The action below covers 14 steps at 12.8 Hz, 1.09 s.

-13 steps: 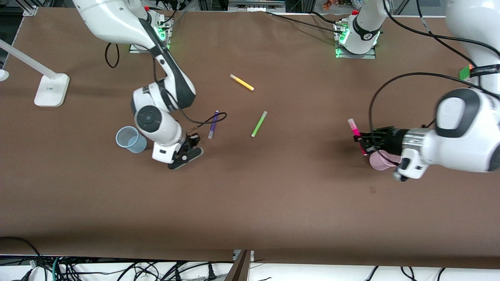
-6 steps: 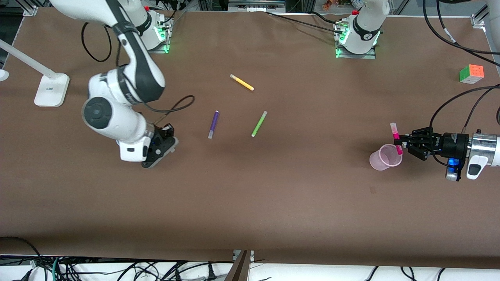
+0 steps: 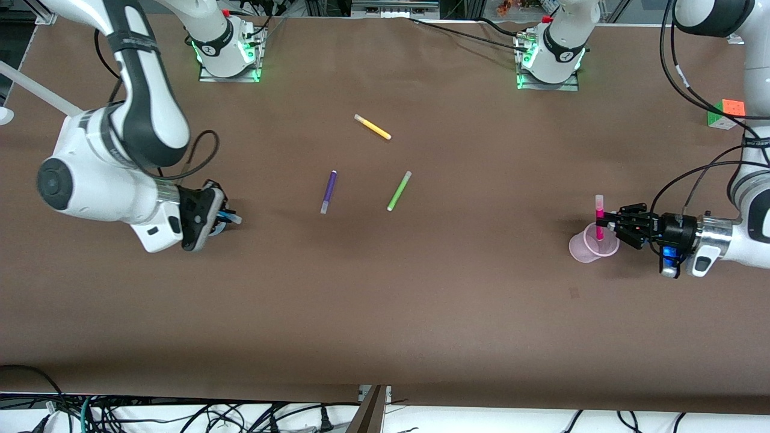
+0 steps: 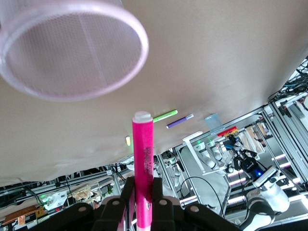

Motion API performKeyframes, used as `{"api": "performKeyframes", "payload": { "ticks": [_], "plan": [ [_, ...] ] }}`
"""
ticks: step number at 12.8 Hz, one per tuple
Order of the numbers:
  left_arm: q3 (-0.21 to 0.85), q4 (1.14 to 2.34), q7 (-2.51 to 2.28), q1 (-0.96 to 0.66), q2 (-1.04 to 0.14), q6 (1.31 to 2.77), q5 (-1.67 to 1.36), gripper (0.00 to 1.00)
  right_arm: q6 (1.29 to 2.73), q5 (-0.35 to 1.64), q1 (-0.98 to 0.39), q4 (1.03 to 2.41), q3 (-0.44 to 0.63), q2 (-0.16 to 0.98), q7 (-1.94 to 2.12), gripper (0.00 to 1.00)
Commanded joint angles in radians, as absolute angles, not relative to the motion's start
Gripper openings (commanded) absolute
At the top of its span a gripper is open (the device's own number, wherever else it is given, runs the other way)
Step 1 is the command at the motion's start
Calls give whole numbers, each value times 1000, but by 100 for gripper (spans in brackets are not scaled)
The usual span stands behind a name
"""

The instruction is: Place pink and blue markers in matching cups

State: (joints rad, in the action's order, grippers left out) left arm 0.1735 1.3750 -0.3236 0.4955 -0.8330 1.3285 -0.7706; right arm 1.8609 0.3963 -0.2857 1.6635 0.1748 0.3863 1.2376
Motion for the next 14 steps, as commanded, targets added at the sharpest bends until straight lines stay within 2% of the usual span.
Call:
{"api": "performKeyframes", "payload": {
  "ticks": [1, 3, 6, 14],
  "plan": [
    [186, 1370, -261, 525, -865, 1322, -804, 0, 1815, 495, -287, 1700, 233, 370, 1415, 8],
    [184, 1365, -232, 541, -885, 1325, -808, 0, 1790, 593, -276, 1718, 274, 380, 1565, 8],
    [184, 1367, -232, 558, -902, 1362, -836, 0, 1769, 687, -212, 1744, 275, 402, 1748, 8],
    [183, 1371, -209, 574, -939, 1390, -856, 0, 1692, 807, -107, 1792, 275, 465, 2016, 8]
  ]
}}
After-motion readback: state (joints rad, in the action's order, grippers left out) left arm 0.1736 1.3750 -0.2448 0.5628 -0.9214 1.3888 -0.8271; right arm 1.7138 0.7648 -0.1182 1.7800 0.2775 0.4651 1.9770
